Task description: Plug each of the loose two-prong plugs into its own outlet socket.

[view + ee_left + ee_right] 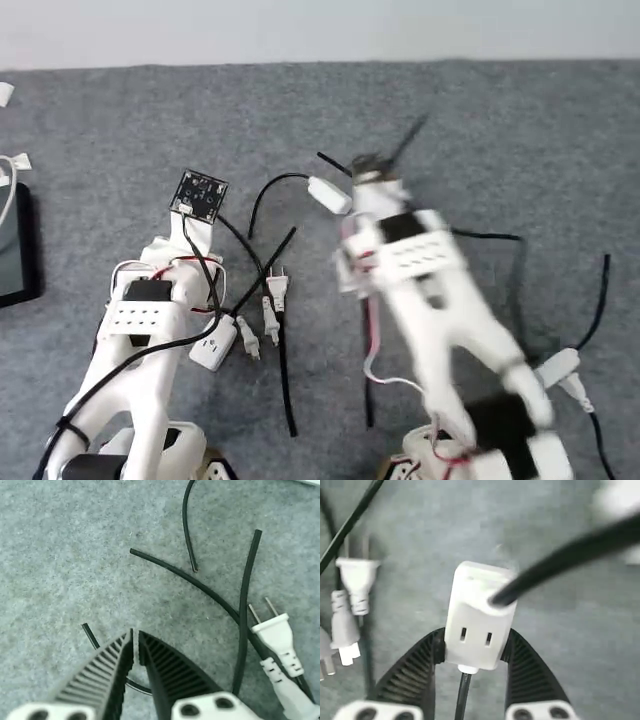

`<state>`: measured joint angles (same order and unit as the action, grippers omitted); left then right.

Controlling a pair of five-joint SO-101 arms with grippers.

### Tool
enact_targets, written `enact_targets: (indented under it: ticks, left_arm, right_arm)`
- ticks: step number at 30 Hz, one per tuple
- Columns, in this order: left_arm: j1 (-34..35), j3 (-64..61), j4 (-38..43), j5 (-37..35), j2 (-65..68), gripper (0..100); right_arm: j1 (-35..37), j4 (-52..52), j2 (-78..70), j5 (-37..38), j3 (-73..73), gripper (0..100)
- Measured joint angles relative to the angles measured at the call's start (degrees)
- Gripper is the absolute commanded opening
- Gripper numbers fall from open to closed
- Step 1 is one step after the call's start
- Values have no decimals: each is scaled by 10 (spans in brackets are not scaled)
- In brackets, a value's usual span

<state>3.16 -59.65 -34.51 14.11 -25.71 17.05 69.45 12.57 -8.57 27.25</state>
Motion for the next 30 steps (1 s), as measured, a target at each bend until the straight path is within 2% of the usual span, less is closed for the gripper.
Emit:
enact_targets:
  ticks: [5, 13, 18, 27, 30]
  left_arm:
    - [0, 0, 0, 0, 0, 13]
    - [0, 0, 0, 0, 0, 13]
    - [0, 0, 0, 0, 0, 13]
    - [0, 0, 0, 0, 0, 13]
    - [0, 0, 0, 0, 0, 13]
  right_arm:
    - [-144, 48, 72, 75, 0, 11]
    - [-426, 53, 29, 189, -31, 12]
    - [-527, 38, -62, 241, -62, 9]
    - [-714, -78, -185, 253, -112, 14]
    - [-739, -86, -211, 253, -127, 79]
